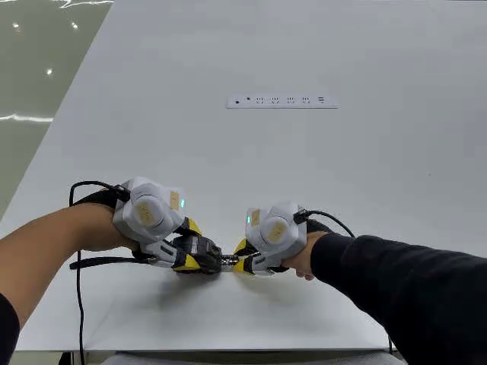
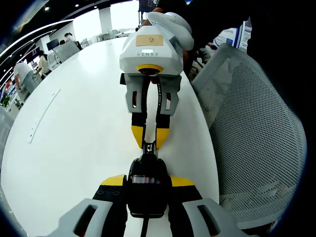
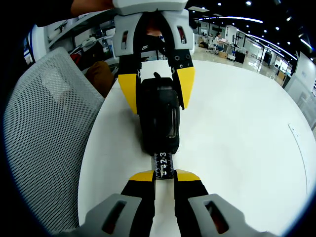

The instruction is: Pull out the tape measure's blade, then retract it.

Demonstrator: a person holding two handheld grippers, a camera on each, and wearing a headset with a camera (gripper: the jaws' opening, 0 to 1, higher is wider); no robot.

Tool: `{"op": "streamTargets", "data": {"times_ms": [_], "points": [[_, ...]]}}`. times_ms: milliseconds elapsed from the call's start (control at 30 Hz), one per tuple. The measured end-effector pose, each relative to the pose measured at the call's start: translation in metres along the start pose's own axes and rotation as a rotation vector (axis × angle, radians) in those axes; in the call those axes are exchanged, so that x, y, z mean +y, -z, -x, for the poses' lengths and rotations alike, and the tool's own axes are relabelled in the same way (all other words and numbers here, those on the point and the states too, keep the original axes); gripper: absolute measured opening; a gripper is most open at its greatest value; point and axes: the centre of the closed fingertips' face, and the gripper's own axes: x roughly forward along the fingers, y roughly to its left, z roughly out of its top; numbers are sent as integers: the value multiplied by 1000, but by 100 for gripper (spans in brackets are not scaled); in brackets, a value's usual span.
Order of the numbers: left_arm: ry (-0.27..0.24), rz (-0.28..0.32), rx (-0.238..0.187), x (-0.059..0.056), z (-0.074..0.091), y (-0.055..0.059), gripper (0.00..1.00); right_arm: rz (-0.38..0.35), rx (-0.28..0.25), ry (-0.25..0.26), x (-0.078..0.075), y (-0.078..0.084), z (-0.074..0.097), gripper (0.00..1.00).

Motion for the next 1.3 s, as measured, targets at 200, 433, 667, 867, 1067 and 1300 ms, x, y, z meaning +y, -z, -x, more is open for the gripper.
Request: {"op": "streamTargets", "data": {"times_ms": [200, 433, 667, 867, 1067, 1300], "points": [[1, 5, 1, 0, 0, 0, 28, -3, 0, 5, 0, 1, 1, 9], [1, 8, 0, 0, 0, 0, 28, -11, 3, 5, 0, 3, 2, 9], [1, 10, 1, -1, 0, 0, 28, -10, 7, 7, 1, 3, 3, 9], [0, 10, 3, -1, -1, 0, 28, -17, 4, 3, 1, 5, 5, 9], [-2, 10, 5, -1, -1, 0, 28, -22, 3, 4, 1, 7, 6, 9], [-5, 14, 2, -1, 0, -1, 28, -21, 5, 5, 0, 9, 8, 9]]}}
